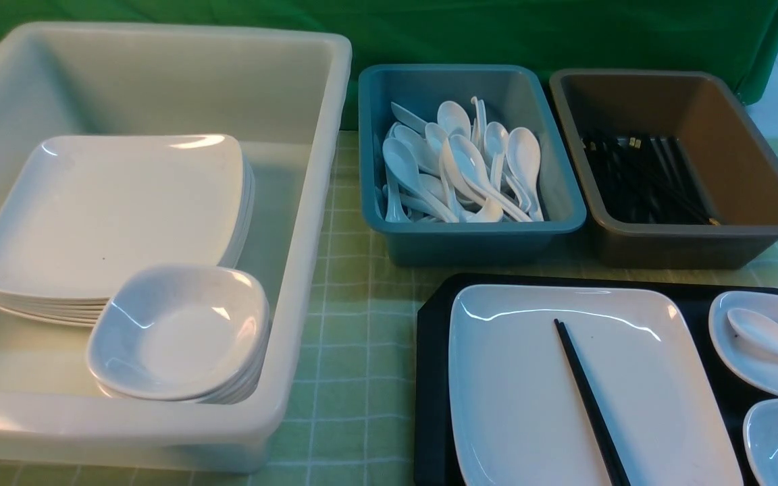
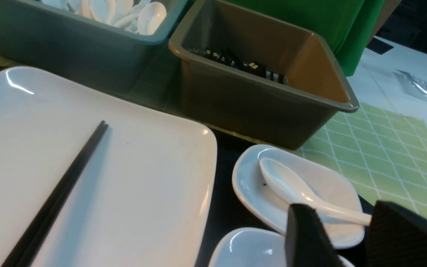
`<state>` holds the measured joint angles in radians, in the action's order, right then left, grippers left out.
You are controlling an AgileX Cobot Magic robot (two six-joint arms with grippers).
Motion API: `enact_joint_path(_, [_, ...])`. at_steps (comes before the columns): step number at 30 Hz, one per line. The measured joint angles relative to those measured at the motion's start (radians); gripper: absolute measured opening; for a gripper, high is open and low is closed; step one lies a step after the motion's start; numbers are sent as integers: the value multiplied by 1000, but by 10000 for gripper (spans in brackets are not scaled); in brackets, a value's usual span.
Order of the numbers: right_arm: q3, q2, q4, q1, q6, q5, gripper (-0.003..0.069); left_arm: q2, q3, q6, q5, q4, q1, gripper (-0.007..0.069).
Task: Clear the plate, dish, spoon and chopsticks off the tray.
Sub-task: Use the right arm to grab a soup spoon from the plate
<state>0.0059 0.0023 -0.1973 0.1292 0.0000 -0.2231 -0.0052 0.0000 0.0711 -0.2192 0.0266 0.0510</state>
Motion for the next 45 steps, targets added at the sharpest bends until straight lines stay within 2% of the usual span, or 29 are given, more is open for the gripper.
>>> enact_joint_path(6, [0, 0, 0, 0, 0, 0, 243, 0, 0, 0, 0, 0, 0, -4])
enact_joint_path(9, [0, 0, 32, 0, 80, 7, 243, 0, 0, 0, 0, 0, 0, -4])
enact_joint_path(10, [0, 0, 66, 0, 127, 14, 243, 0, 0, 0, 0, 0, 0, -4])
enact_joint_path(11, [0, 0, 144, 0, 293, 36, 243, 0, 0, 0, 0, 0, 0, -4])
enact_joint_path(12, [0, 0, 160, 0, 312, 42, 243, 0, 0, 0, 0, 0, 0, -4])
enact_joint_path(13, [0, 0, 206, 0, 489, 71, 243, 0, 0, 0, 0, 0, 0, -4])
enact_joint_path(14, [0, 0, 219, 0, 561, 87, 243, 0, 0, 0, 0, 0, 0, -4])
enact_joint_path(16, [0, 0, 230, 0, 620, 105, 243, 0, 0, 0, 0, 0, 0, -4])
enact_joint_path(18, [0, 0, 239, 0, 732, 147, 243, 0, 0, 0, 0, 0, 0, -4])
enact_joint_path(21, [0, 0, 243, 0, 805, 198, 241, 0, 0, 0, 0, 0, 0, -4])
enact_joint_path(22, [0, 0, 244, 0, 815, 211, 234, 0, 0, 0, 0, 0, 0, -4])
enact_joint_path(23, [-14, 0, 243, 0, 820, 212, 195, 0, 0, 0, 0, 0, 0, -4])
enact_joint_path(26, [-116, 25, 234, 0, 751, 154, 62, 0, 0, 0, 0, 0, 0, -4])
enact_joint_path(27, [-140, 29, 231, 0, 733, 146, 57, 0, 0, 0, 0, 0, 0, -4])
enact_joint_path(28, [-252, 83, 197, 0, 661, 61, 31, 0, 0, 0, 0, 0, 0, -4])
enact_joint_path(31, [-478, 247, 61, 0, 534, -199, 16, 0, 0, 0, 0, 0, 0, -4])
enact_joint_path(33, [-639, 420, -91, 0, 468, -472, 14, 0, 0, 0, 0, 0, 0, -4])
enact_joint_path(37, [-799, 729, -273, 0, 339, -851, 13, 0, 0, 0, 0, 0, 0, -4])
enact_joint_path(40, [-864, 925, -294, 0, 248, -948, 13, 0, 0, 0, 0, 0, 0, -4])
enact_joint_path(45, [-959, 1240, -249, 0, 137, -933, 13, 0, 0, 0, 0, 0, 0, -4])
